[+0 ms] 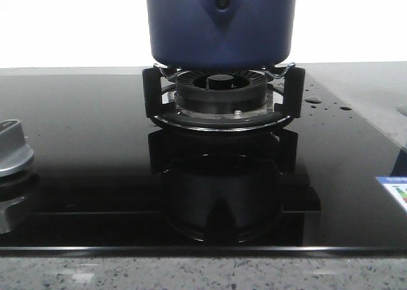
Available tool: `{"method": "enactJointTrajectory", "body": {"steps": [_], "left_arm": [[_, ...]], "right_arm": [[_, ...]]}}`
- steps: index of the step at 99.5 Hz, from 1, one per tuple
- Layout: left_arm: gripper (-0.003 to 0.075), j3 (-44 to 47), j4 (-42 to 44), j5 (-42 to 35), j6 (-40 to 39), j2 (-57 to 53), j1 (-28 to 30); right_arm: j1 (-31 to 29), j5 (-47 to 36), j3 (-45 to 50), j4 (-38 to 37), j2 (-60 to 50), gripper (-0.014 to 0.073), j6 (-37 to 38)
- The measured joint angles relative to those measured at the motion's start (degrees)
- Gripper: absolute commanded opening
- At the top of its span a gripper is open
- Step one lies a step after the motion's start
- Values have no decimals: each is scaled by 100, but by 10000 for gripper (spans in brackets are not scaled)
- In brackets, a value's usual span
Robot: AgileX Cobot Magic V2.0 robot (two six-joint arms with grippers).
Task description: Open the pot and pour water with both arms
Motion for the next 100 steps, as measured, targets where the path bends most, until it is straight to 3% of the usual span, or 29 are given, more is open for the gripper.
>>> {"method": "enactJointTrajectory", "body": {"steps": [91,100], "left_arm": [[-20,0,171,12,0,0,0],[-20,0,192,-1,0,0,0]], "right_arm": [[0,0,0,0,0,-71,13],[0,-294,25,14,0,-71,13]]}}
